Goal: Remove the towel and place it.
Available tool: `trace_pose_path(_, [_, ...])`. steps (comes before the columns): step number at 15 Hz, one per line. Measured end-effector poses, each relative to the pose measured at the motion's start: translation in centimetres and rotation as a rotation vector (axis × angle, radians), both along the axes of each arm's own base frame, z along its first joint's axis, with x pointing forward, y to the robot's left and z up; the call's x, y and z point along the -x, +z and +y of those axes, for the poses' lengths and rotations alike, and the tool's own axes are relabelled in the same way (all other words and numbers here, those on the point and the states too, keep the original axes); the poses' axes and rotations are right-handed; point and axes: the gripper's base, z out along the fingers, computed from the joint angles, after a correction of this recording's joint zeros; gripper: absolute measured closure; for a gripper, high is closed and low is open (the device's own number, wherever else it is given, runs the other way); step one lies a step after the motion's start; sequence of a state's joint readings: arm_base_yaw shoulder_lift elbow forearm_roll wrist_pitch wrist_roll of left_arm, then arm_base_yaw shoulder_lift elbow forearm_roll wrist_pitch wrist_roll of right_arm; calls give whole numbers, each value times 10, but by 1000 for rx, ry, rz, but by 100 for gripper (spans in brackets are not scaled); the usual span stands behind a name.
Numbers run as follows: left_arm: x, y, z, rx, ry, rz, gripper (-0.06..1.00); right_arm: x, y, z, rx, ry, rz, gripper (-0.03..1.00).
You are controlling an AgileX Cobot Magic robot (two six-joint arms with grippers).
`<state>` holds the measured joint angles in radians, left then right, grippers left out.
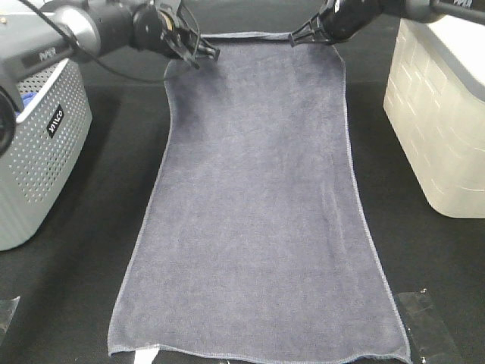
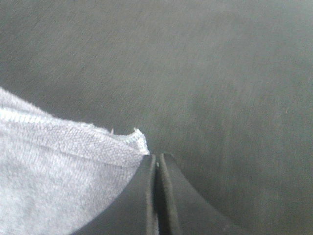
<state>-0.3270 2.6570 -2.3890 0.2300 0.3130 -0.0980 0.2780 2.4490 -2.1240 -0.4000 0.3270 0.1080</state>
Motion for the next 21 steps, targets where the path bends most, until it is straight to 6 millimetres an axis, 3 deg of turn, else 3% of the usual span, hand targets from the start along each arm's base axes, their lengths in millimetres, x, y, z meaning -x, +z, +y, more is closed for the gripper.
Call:
trace_pose_path(3, [-4,-29,0,-27,-19,-13,93,-9,-35,-2,5,28,-13,96])
trace_pose_path(5, [-4,-46,0,-41,-28,-6,92,-13,-57,-5,-3,42,-21,81])
trace_pose_path(7, [-4,-59,0,-76,-37,4,64,-15,-80,-4,-4,58,-16,48])
trace_pose_path(8, [-4,-60,0,-82,-39,4,43,-15,-84,-4,1,63,-13,34])
trace_pose_path(9, [-4,-60,0,-80,-38,4,22,-15,-86,-4,7,65,-10,25])
trace_pose_path(10, [-5,-60,1,-79,-36,4,11,-15,-84,-4,10,66,-13,20])
trace_pose_path(12, [-5,-54,1,-79,-33,1,6,-14,-73,-6,13,48,-5,15])
trace_pose_path(15, [-5,-14,1,-43,-22,-57,6,-12,-33,-8,12,32,-44,15])
trace_pose_path(21, [3,52,15,0,71,-61,17,2,48,-14,-23,-13,-108,15])
